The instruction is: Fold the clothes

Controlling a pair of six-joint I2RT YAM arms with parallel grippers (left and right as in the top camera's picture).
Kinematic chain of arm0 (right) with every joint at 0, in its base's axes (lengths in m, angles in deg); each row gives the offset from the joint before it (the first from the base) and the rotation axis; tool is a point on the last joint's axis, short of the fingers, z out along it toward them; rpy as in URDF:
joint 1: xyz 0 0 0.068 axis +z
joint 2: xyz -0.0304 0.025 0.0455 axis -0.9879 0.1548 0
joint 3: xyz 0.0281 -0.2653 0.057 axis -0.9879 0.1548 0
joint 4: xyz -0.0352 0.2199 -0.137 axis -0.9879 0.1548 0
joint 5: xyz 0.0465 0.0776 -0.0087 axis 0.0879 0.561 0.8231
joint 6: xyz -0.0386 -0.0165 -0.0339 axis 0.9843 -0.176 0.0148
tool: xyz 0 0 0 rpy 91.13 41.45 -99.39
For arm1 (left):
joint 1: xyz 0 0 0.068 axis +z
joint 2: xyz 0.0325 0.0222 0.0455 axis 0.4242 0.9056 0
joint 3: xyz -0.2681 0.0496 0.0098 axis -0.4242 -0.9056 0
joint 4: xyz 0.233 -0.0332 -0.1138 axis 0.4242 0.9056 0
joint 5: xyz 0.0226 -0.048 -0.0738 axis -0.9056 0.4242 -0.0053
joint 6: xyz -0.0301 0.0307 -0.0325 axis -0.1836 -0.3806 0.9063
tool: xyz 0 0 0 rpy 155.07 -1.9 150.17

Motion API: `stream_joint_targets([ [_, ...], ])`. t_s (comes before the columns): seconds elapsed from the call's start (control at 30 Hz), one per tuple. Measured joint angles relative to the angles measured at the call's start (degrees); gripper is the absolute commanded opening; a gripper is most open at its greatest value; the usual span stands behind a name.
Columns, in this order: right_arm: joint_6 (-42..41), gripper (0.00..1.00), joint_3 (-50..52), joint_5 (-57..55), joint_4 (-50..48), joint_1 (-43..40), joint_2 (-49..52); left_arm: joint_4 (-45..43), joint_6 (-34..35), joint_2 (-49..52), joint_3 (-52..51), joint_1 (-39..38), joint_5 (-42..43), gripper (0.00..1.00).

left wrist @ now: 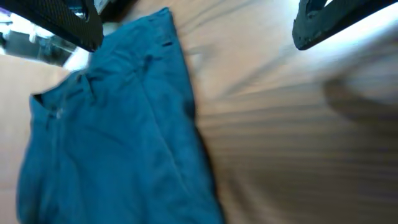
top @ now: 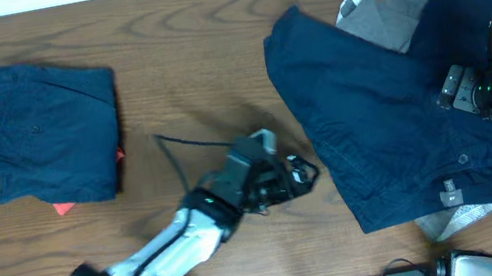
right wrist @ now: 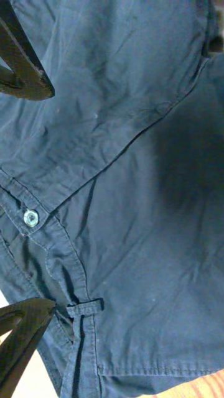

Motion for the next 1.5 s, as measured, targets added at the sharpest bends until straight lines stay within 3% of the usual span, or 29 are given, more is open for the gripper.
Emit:
stream_joint_targets([
  [0.37,0.0,0.99,0.0,0.8,0.4,0.0,0.0,-23.6,9.7,15.5,1.0,-5.3,-1.2,1.00],
  [0.5,0.0,0.99,0.0,0.8,0.4,0.0,0.0,-26.4,10.6,18.2,2.7,-6.4,-3.3,0.92],
  [0.57,0.0,0.99,0.0,0.8,0.4,0.0,0.0,-26.5,11.0,19.0,3.6,-7.1,-4.7,0.87],
  [0.73,0.0,0.99,0.0,0.9,0.4,0.0,0.0,-26.0,11.5,20.2,4.2,-8.2,-8.3,0.59],
  [0.97,0.0,0.99,0.0,1.0,0.4,0.0,0.0,-25.2,11.6,20.9,4.3,-8.3,-12.8,0.32],
  [1.37,0.0,0.99,0.0,1.0,0.4,0.0,0.0,-25.1,11.4,21.2,4.3,-8.9,-16.2,0.29],
  [1.43,0.0,0.99,0.0,1.0,0.4,0.0,0.0,-25.1,11.7,21.2,4.3,-9.5,-16.6,0.14],
  [1.5,0.0,0.99,0.0,1.0,0.4,0.0,0.0,-25.1,11.7,21.3,4.3,-10.3,-17.4,0.12],
])
